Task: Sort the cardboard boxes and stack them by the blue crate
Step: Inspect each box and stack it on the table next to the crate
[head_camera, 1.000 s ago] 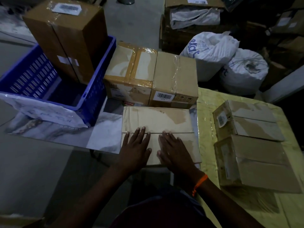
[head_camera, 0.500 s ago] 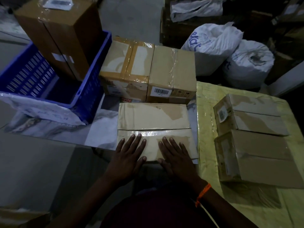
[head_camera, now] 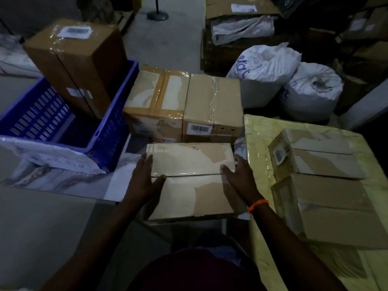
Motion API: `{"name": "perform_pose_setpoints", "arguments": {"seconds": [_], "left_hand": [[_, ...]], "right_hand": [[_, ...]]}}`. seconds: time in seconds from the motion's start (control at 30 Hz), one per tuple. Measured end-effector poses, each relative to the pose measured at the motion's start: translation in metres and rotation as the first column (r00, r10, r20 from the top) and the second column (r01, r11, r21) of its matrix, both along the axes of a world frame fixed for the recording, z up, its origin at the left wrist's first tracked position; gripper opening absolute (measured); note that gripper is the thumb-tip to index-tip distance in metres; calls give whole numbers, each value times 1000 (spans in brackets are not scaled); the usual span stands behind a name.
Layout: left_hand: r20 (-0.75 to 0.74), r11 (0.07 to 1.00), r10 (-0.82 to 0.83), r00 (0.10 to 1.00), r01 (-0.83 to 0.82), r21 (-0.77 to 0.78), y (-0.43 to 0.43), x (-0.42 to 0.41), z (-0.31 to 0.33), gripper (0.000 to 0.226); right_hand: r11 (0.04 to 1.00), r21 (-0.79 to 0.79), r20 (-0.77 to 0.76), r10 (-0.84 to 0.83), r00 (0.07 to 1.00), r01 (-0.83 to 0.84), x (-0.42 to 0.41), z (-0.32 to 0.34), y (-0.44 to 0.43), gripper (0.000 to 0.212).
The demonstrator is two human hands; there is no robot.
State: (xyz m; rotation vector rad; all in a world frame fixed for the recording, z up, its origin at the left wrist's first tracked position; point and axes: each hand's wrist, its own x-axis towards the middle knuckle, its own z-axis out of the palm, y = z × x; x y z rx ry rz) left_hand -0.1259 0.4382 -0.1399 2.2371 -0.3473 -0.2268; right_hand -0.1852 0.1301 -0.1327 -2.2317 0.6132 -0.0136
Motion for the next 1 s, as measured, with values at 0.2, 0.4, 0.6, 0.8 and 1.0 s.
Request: {"name": "perform_pose_setpoints", "arguments": {"seconds": [0.2,0.4,0.6,0.8,1.0], "left_hand": [[-354,945,243,903,-302,-122,-3,21,1,37],[-399,796,293,869,-453,-402,-16,20,45,29],[-411,596,315,856,-515,-616,-12,-8,60,24],[-442,633,380,812,-577,-516,-18,-36,36,24],[-435,670,427,793,-601,-436,-8,-45,32,31]], "right_hand": [[988,137,-33,-67,997,70,8,-11,-7,68],[943,283,158,-229,961,178,-4,36,-9,31],[792,577,230,-394,890,201,-32,46,-20,15],[746,591,131,-463,877,306,-53,32,-4,45],[849,406,151,-427,891,338,-62,29,-7,35]]}}
